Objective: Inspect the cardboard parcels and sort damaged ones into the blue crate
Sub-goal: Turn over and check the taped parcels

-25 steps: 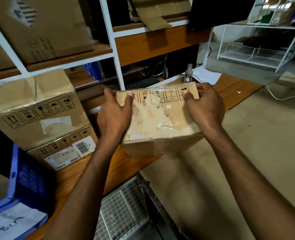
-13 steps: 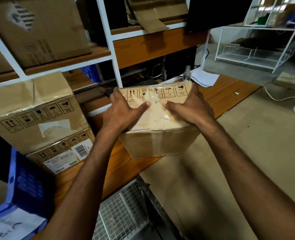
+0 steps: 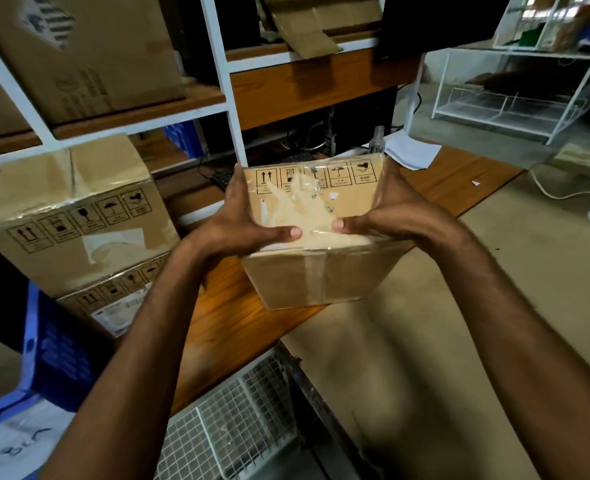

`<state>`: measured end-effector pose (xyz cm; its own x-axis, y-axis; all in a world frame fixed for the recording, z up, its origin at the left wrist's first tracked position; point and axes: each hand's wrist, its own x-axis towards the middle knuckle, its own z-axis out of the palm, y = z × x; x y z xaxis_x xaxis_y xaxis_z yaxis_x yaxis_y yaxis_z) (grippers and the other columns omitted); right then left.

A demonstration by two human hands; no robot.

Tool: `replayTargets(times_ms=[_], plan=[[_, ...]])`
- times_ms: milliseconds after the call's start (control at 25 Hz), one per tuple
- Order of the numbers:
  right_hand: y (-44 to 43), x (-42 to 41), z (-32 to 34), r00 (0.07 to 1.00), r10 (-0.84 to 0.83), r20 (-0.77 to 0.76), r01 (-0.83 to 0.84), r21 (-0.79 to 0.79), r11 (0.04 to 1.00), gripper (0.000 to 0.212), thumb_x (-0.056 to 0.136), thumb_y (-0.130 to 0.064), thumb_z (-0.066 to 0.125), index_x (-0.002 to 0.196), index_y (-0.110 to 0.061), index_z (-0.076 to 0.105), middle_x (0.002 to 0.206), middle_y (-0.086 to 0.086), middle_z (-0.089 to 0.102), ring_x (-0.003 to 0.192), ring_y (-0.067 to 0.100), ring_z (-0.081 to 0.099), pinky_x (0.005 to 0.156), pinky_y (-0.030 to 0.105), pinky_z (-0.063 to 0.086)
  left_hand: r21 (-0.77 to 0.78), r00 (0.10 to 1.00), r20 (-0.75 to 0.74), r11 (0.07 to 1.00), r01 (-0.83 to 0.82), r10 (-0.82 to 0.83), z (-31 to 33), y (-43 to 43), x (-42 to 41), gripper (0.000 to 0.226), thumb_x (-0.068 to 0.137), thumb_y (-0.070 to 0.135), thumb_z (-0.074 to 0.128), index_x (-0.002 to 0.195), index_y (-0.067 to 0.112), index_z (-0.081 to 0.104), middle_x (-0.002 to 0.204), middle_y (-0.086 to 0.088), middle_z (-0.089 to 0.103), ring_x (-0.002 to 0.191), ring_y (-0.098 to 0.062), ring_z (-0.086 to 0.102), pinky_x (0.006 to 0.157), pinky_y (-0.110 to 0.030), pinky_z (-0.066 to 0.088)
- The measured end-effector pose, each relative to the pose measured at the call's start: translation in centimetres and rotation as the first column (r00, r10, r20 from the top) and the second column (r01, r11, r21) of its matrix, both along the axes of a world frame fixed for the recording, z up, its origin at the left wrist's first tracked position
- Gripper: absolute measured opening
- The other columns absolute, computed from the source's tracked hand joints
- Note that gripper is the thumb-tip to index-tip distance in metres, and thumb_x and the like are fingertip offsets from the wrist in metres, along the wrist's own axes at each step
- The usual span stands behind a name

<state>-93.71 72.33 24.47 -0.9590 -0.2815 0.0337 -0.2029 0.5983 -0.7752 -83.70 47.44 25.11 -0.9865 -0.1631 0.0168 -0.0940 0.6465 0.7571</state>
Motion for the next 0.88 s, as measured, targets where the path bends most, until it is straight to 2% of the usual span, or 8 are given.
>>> replayTargets(times_ms=[120,200,320,400,560,720,800,880], plan=[[0.8,-0.3,0.1,1.0,0.01,-0.014,-0.011,-0.103,0.995,0.134,0.046,-0.044,0.101,0.155,-0.028,0.025,0.144,-0.008,0.056,0.131,0.017,0.054,0.111,0.039,0.045,0.103,0.996,-0.09,0.995,-0.012,0.022,-0.2,0.9,0.7,0.115,0.074,0.041,0.092,0.156,0.042,0.012,0.139,0.018,0.046,0.119,0.007,0.049,0.109,-0.022,0.047],[2.3,-0.1,0.0,0.986,0.157,0.051,-0.146,-0.171,0.974,0.121,0.063,-0.021,0.098,0.157,-0.031,0.023,0.146,-0.013,0.055,0.131,0.011,0.053,0.111,0.032,0.043,0.178,0.995,-0.09,0.984,-0.021,0.038,-0.9,1.2,1.6,0.114,0.083,0.029,0.085,0.163,0.036,0.004,0.131,0.029,0.044,0.108,0.014,0.047,0.094,-0.005,0.043],[3.4,0.4,0.1,0.978,0.202,0.047,-0.186,-0.227,0.956,0.111,0.073,-0.002,0.089,0.159,-0.03,0.025,0.144,-0.013,0.057,0.126,0.004,0.055,0.11,0.029,0.045,0.28,0.992,-0.116,0.96,-0.005,0.039,-1.5,0.9,1.9,0.116,0.087,0.029,0.081,0.165,0.037,-0.005,0.158,0.014,0.038,0.117,0.006,0.047,0.106,-0.025,0.041],[3.6,0.7,-0.2,0.975,0.221,0.037,-0.201,-0.287,0.937,0.093,0.08,0.001,0.083,0.154,-0.031,0.037,0.137,-0.013,0.064,0.122,0.003,0.06,0.11,0.032,0.048,0.342,0.986,-0.135,0.938,-0.051,0.102,-1.9,0.8,2.2,0.104,0.091,0.032,0.077,0.165,0.04,0.004,0.154,0.014,0.041,0.114,0.006,0.049,0.105,-0.03,0.046],[4.7,0.5,-0.9,0.964,0.267,0.016,-0.248,-0.323,0.913,0.08,0.089,0.003,0.072,0.153,-0.035,0.043,0.137,-0.016,0.065,0.127,0.004,0.06,0.104,0.028,0.049,0.368,0.97,-0.201,0.928,-0.052,0.134,-2.9,1.3,2.7,0.091,0.095,0.033,0.073,0.163,0.047,0.014,0.131,0.029,0.046,0.107,0.013,0.055,0.08,-0.015,0.056],[3.4,0.1,-1.2,0.998,-0.052,-0.03,0.037,-0.38,0.924,0.025,0.102,-0.021,0.064,0.126,-0.019,0.072,0.111,-0.01,0.075,0.102,0.007,0.071,0.098,0.038,0.057,0.395,0.876,-0.284,0.88,-0.264,0.39,-2.2,1.5,1.6,0.054,0.095,0.033,0.074,0.143,0.034,0.048,0.137,0.007,0.062,0.114,-0.011,0.068,0.079,-0.028,0.061],[2.3,-0.4,-1.1,0.956,-0.248,-0.155,0.198,-0.281,0.939,0.021,0.097,-0.028,0.069,0.115,-0.02,0.077,0.106,-0.007,0.077,0.099,0.013,0.072,0.089,0.033,0.057,0.321,0.834,-0.317,0.878,-0.354,0.452,-1.6,1.8,0.8,0.044,0.095,0.032,0.074,0.133,0.031,0.052,0.136,0.002,0.064,0.116,-0.01,0.064,0.083,-0.031,0.06],[1.7,-0.7,-1.2,0.948,-0.256,-0.191,0.208,-0.239,0.948,0.026,0.095,-0.033,0.069,0.117,-0.023,0.077,0.111,-0.007,0.077,0.101,0.014,0.071,0.09,0.034,0.056,0.285,0.835,-0.311,0.883,-0.374,0.454,-1.7,1.8,0.3,0.046,0.097,0.03,0.072,0.139,0.025,0.053,0.14,0.001,0.063,0.117,-0.007,0.06,0.079,-0.023,0.054]])
